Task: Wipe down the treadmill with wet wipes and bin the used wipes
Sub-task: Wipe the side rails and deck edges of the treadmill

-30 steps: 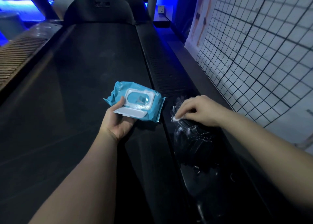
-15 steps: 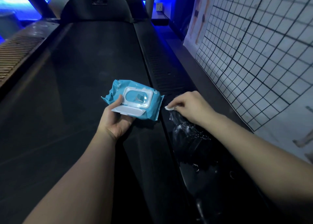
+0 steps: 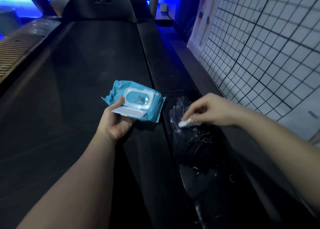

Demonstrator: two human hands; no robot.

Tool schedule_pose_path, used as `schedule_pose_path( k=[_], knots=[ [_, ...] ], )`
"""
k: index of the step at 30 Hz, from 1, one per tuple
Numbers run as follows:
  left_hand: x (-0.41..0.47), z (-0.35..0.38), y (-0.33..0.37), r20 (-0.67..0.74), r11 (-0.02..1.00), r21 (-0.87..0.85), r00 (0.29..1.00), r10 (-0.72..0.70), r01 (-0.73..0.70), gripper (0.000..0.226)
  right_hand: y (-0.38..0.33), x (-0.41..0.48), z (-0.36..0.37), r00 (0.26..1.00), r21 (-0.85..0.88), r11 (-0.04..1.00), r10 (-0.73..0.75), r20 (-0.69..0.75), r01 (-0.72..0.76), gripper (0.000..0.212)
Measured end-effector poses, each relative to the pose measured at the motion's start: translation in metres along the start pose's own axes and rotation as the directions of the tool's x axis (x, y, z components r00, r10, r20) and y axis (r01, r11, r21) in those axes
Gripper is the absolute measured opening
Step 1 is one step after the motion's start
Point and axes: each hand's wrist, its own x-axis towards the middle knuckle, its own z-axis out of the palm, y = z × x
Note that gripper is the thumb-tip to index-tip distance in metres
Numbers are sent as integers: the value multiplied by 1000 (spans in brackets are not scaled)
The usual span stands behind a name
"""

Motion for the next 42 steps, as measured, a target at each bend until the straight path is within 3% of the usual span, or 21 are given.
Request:
schedule_pose_path(
  k=[2, 4, 6, 11, 14, 17, 18, 20, 22, 23, 24, 26, 28, 31, 33, 37, 42],
  knots=[
    [0, 1, 0, -7, 1000, -8, 1000, -4, 4, 35, 0, 15, 16, 950, -52, 998, -43, -308, 28, 19],
    [0, 0, 1, -3, 1000, -5, 1000, -2, 2, 36, -2, 30, 36, 907, -165, 986, -101, -409, 36, 22],
    [0, 0, 2, 3, 1000, 1, 1000, 1, -1, 36, -1, 39, 51, 936, -277, 958, -166, -311, 77, 24],
    [0, 0, 2, 6, 1000, 10, 1000, -9, 9, 42, -1, 22, 36, 992, -227, 966, -130, 3, 127, 22],
    [0, 0, 1, -6, 1000, 25, 1000, 0, 0, 41, -7, 2, 17, 964, -184, 980, -21, 264, 71, 23],
    [1, -2, 2, -17, 999, 45, 1000, 10, -9, 44, -3, -7, -4, 943, -161, 987, 44, 331, 11, 23],
    [1, -2, 2, -18, 999, 49, 1000, 12, -11, 44, 0, -8, -9, 963, -114, 994, 35, 268, -4, 23],
    [1, -1, 1, -29, 999, 43, 1000, 13, -12, 43, 9, -4, -10, 999, 4, 999, 32, -41, -32, 24],
    [1, -1, 1, -40, 999, 44, 999, 18, -17, 42, 22, 1, 1, 932, 5, 1000, 30, -361, -31, 23],
    [0, -1, 1, -43, 999, 50, 999, 20, -18, 42, 26, 2, 7, 907, -91, 995, 2, -421, -44, 24],
    [0, 0, 1, -45, 998, 54, 999, 22, -19, 43, 28, 1, 12, 916, -195, 980, -38, -399, -45, 25],
    [0, 0, 1, -50, 998, 54, 998, 24, -21, 42, 28, -6, 12, 972, -283, 959, -72, -225, 5, 28],
    [0, 0, 0, -58, 999, 49, 998, 24, -21, 41, 18, -18, 4, 999, -273, 961, -43, -14, 38, 30],
    [0, 0, 0, -64, 999, 47, 998, 28, -25, 40, 12, -34, 2, 978, -196, 978, -23, 205, 65, 31],
    [0, 0, 0, -64, 999, 46, 997, 31, -28, 38, 16, -38, 3, 977, -166, 985, -19, 213, 55, 30],
    [0, 2, -1, -61, 997, 60, 997, 44, -41, 37, 29, -40, -3, 993, -293, 953, -101, -67, 77, 32],
    [-1, 1, -1, -57, 997, 60, 997, 46, -42, 40, 20, -45, -6, 979, -269, 963, 35, 200, 21, 22]
  ],
)
